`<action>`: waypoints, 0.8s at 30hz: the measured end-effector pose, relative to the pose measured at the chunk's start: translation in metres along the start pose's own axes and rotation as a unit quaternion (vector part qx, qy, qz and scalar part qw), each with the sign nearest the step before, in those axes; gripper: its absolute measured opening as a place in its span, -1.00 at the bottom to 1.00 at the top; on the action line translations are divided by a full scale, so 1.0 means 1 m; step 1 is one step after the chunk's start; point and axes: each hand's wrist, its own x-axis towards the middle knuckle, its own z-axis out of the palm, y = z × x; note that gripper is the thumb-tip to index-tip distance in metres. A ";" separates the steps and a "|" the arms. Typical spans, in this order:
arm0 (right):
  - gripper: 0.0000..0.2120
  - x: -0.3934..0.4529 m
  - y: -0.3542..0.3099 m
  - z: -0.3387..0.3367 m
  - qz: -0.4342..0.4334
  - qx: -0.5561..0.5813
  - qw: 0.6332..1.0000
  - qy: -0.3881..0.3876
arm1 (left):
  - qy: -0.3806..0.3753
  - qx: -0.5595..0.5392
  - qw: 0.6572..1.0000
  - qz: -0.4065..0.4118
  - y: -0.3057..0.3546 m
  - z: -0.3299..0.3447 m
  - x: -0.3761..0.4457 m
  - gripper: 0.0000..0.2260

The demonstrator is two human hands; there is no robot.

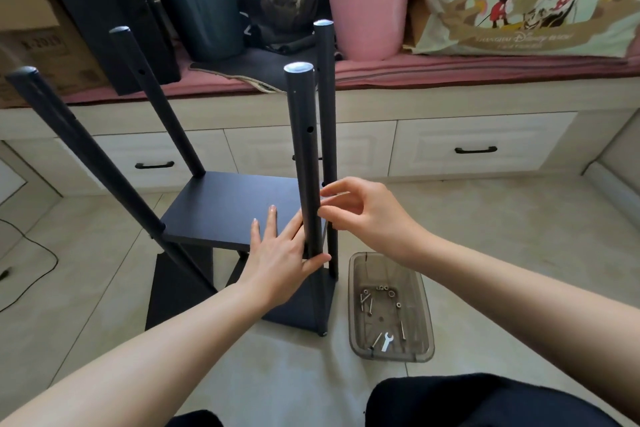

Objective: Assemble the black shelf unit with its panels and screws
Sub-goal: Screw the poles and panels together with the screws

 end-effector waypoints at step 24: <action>-0.71 -0.042 0.290 0.041 0.214 -0.446 0.796 -0.348 | 0.145 -0.008 0.989 -0.012 0.009 0.010 -0.007 -0.35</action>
